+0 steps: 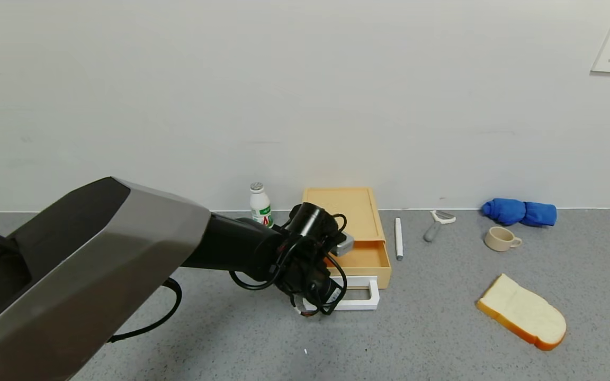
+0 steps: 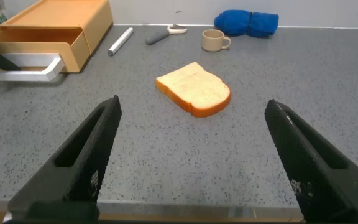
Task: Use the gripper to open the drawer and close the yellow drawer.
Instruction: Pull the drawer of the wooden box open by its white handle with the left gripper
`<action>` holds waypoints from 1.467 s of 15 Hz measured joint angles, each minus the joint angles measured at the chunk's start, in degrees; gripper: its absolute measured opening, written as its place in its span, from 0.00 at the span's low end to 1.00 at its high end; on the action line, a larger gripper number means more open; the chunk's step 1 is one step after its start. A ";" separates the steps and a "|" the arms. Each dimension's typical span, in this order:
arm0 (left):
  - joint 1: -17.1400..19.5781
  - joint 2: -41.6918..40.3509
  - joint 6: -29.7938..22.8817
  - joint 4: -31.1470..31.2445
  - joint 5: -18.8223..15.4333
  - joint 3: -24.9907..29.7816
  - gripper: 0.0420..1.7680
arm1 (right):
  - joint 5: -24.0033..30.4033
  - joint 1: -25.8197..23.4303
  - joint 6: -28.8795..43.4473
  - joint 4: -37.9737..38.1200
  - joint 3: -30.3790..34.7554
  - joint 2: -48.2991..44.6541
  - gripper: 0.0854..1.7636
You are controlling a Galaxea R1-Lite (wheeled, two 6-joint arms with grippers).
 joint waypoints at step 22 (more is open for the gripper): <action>-5.92 -6.25 -9.01 0.46 0.05 12.89 0.04 | 0.00 0.00 0.02 0.00 0.00 0.00 0.96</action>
